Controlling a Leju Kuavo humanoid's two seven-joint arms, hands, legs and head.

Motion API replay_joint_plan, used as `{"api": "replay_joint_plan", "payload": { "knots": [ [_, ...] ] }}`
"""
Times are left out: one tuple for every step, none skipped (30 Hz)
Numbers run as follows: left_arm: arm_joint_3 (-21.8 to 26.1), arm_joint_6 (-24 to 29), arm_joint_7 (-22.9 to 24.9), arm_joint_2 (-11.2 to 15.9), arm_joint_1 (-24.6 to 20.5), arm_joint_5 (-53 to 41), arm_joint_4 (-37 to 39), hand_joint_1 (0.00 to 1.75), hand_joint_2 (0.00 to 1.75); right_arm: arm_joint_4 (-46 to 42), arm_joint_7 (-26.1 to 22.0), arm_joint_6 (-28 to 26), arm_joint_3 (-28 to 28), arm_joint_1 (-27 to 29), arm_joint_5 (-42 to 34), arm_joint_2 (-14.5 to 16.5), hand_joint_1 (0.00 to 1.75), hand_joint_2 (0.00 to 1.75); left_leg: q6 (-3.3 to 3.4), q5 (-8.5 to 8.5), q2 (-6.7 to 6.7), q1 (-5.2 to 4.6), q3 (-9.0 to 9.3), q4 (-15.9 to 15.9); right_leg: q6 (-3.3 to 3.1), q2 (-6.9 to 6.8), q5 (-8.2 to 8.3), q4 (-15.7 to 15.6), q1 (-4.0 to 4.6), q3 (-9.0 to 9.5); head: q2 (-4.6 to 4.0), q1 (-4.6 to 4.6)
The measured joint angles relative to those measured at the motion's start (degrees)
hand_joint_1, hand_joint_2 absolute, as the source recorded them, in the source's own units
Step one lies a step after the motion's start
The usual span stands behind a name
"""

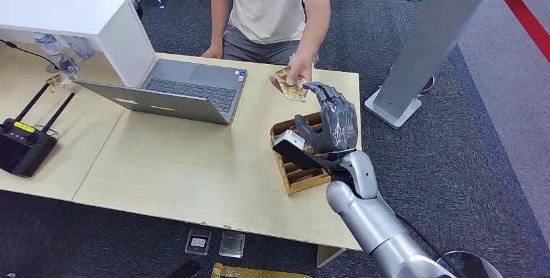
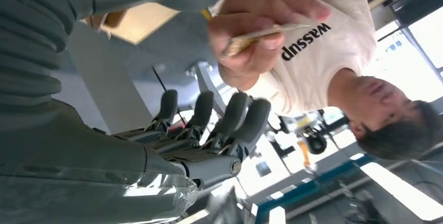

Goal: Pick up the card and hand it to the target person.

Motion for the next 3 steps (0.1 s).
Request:
{"api": "replay_joint_plan", "payload": {
  "knots": [
    [0.0,0.2,0.0,0.0,0.2,0.3,0.0,0.00,0.00,0.1,-0.4,0.2,0.0,0.1,-3.4,0.1,0.00,1.75,0.00,0.00,0.00,0.00,0.00,0.0,0.00,0.00,0.00,0.0,0.00,0.00,0.00,0.00],
    [0.0,0.4,-0.1,0.0,0.3,0.5,0.0,0.00,0.00,0.0,-0.6,0.7,0.0,0.2,-6.7,0.1,0.00,1.75,0.00,0.00,0.00,0.00,0.00,0.0,0.00,0.00,0.00,0.0,0.00,0.00,0.00,0.02],
    [0.0,0.5,-0.1,0.0,0.4,0.6,0.0,0.00,0.00,-0.1,-0.7,0.9,0.0,0.2,-8.3,0.1,0.00,1.75,0.00,0.00,0.00,0.00,0.00,0.0,0.00,0.00,0.00,0.0,0.00,0.00,0.00,0.02]
  ]
}}
